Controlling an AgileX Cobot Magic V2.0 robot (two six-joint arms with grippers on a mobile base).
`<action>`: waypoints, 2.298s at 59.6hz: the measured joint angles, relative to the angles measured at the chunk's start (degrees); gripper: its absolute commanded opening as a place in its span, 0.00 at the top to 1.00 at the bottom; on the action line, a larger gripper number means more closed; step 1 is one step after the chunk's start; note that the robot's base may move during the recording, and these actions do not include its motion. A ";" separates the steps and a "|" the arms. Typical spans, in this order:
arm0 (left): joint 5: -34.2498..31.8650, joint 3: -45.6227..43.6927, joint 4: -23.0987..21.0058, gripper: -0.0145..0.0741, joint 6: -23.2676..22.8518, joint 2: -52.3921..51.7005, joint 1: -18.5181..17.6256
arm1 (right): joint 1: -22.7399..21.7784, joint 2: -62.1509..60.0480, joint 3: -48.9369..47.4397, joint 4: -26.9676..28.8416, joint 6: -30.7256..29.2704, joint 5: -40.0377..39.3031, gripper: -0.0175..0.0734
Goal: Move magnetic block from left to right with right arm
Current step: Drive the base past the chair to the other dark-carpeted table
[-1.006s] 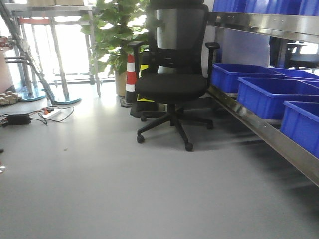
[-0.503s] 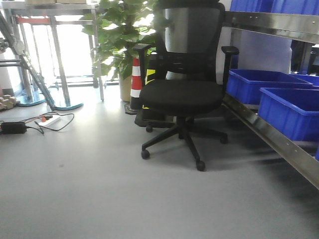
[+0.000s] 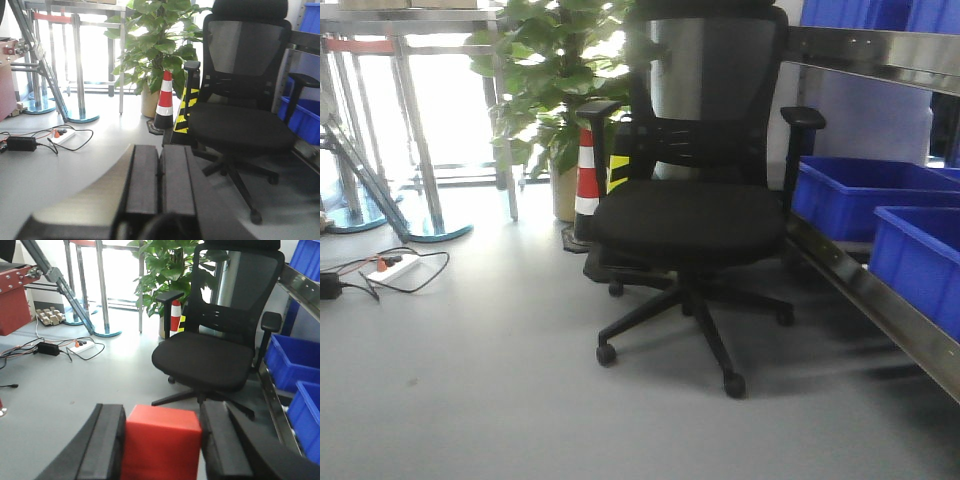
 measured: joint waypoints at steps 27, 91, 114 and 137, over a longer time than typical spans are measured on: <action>0.00 0.00 0.00 0.97 0.00 0.00 0.00 | 0.00 0.00 0.00 0.00 0.00 0.00 0.56; 0.00 0.00 0.00 0.97 0.00 0.00 0.00 | 0.00 0.00 0.00 -0.11 0.00 0.00 0.56; 0.00 0.00 0.00 0.97 0.00 0.00 0.00 | 0.00 0.00 0.00 -0.11 0.00 0.00 0.56; 0.00 0.00 0.00 0.97 0.00 0.00 0.00 | 0.00 0.00 0.00 -0.11 0.00 0.00 0.56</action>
